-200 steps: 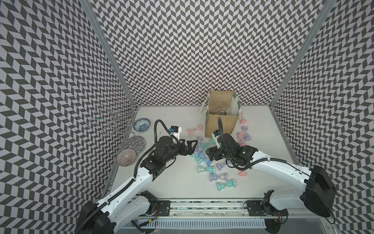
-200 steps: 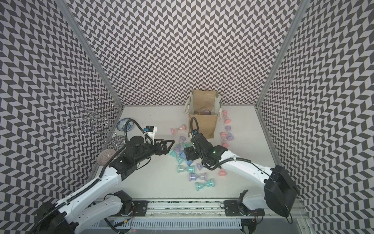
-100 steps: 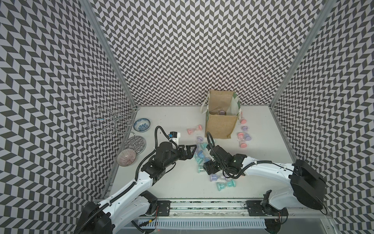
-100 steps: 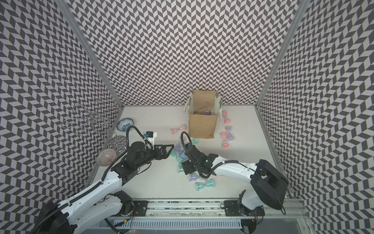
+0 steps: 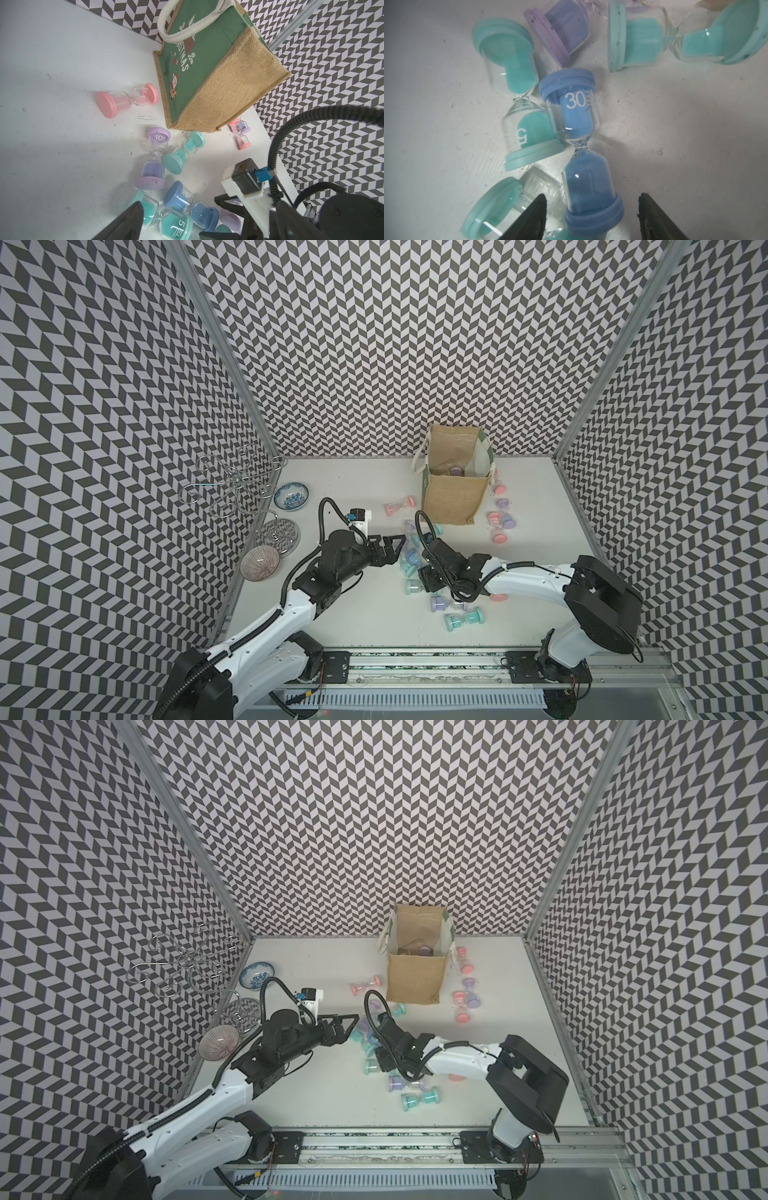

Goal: Put the hourglass into the canvas bag
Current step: Pick up the hourglass from the center of the board.

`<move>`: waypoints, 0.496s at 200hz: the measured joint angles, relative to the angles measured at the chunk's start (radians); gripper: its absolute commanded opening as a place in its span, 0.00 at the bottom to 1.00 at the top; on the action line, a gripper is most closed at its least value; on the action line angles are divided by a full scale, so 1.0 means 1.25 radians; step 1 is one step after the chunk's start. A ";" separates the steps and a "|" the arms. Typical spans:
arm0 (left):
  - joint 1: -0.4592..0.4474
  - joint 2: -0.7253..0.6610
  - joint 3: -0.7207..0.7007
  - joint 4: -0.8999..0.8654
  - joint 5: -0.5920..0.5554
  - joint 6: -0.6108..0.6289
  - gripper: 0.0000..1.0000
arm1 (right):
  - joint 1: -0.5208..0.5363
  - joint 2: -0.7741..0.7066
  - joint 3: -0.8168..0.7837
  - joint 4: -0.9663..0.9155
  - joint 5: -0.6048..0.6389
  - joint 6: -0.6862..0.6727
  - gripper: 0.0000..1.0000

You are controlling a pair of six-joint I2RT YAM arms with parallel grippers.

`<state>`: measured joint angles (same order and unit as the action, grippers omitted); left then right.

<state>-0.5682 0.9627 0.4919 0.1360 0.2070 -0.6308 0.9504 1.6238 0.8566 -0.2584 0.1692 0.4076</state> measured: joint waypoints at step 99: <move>-0.001 0.031 0.000 0.014 -0.001 -0.005 0.99 | -0.004 0.046 0.002 0.048 -0.008 -0.014 0.44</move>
<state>-0.5690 1.0016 0.4919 0.1535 0.2062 -0.6365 0.9459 1.6810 0.8593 -0.1982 0.1589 0.3904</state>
